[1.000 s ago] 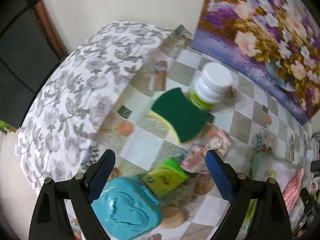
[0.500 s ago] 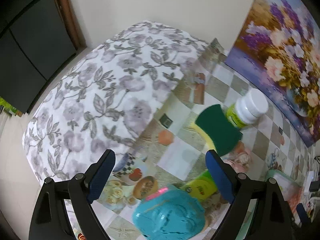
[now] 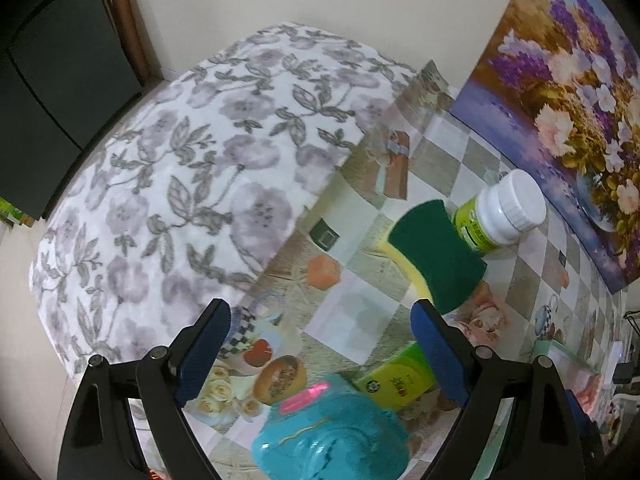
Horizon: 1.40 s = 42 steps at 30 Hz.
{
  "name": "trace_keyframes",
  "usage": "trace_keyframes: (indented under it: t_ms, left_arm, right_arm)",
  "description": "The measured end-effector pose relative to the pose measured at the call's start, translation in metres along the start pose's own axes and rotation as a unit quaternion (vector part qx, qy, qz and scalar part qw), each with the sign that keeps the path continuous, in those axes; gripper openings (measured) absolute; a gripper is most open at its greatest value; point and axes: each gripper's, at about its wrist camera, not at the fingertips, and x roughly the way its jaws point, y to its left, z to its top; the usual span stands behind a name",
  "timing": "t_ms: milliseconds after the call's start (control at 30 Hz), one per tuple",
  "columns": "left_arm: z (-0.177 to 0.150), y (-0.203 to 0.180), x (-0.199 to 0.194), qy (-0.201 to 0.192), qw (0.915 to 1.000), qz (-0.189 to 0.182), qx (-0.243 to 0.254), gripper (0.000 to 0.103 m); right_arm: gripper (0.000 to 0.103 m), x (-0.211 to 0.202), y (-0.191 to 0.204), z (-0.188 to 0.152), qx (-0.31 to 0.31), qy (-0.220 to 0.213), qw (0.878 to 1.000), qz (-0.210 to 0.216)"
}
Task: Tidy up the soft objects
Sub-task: 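Grasp the green sponge with the left tool while the right tool grasps the pink floral scrunchie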
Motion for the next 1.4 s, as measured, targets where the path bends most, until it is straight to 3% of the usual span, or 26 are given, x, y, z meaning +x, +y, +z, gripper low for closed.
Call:
trace_keyframes:
  t_ms: [300,833,1033,1167,1400]
  left_arm:
    - [0.005,-0.025,0.016,0.011,0.9998,-0.007,0.018,0.092]
    - [0.011,-0.056,0.041,0.022,0.9996,-0.007,0.015,0.092]
    - [0.012,-0.055,0.047,0.023,0.9996,-0.014,0.005,0.092]
    - [0.011,-0.063,0.049,0.02,0.9996,-0.016,0.008,0.092]
    - [0.011,-0.089,0.055,0.011,0.9994,-0.012,0.032,0.092]
  right_arm:
    - [0.103,0.036,0.007,0.009,0.004,0.005,1.0,0.024]
    - [0.103,0.082,0.014,0.017,-0.031,0.004,0.999,0.0]
    - [0.077,0.088,0.002,0.017,-0.029,0.005,1.0,0.001]
    - [0.051,0.085,-0.006,0.019,-0.023,-0.003,1.0,0.008]
    - [0.042,0.085,-0.017,0.021,-0.016,-0.003,1.0,0.007]
